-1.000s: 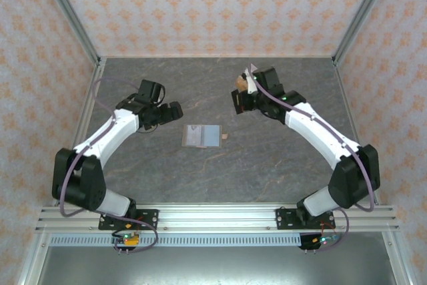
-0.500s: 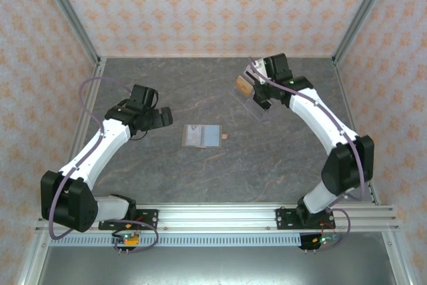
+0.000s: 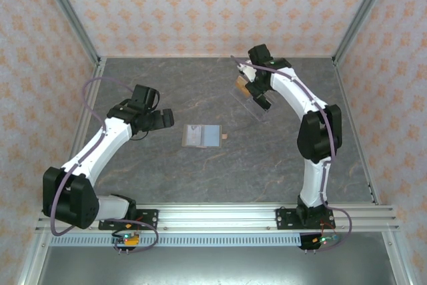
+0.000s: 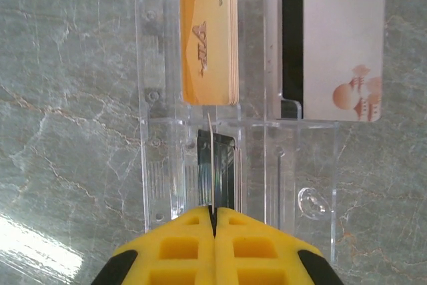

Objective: Take the credit cards out of the card holder

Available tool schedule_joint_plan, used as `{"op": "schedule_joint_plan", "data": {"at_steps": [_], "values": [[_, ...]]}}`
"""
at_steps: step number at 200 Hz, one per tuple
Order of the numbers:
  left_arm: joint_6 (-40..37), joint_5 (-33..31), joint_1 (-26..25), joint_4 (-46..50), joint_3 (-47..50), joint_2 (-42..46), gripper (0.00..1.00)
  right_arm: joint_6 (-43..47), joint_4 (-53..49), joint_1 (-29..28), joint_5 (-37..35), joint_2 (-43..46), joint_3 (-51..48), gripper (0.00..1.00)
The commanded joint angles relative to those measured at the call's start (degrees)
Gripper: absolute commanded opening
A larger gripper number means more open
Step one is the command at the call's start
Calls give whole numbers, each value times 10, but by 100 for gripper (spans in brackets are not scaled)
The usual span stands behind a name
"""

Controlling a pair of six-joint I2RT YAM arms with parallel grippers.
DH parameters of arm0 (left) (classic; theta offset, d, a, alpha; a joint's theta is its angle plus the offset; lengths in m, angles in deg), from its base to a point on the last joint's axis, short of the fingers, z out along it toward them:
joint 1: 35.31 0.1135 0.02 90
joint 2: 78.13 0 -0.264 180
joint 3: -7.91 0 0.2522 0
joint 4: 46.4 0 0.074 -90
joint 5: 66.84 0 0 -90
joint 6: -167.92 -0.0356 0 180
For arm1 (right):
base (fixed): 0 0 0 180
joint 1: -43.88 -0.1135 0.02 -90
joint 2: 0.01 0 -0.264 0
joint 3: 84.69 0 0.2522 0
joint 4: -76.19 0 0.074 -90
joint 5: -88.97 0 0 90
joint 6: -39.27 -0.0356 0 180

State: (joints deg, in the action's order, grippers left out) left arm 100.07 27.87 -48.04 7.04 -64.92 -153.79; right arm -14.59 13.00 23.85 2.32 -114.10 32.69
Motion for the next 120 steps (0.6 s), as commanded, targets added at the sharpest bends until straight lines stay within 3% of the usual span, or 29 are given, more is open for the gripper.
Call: {"op": "schedule_joint_plan", "data": {"at_steps": [1,68,120], "values": [[-13,6,1,15,-3,-9,100,22,-52,3,-26,-13,22,0],[-5,25,0,10,-1,-26,100,26,-22,4,-56,-37,11,8],[-4,30,1,9,-2,-23,100,6,-1,4,-76,-20,4,24]]}}
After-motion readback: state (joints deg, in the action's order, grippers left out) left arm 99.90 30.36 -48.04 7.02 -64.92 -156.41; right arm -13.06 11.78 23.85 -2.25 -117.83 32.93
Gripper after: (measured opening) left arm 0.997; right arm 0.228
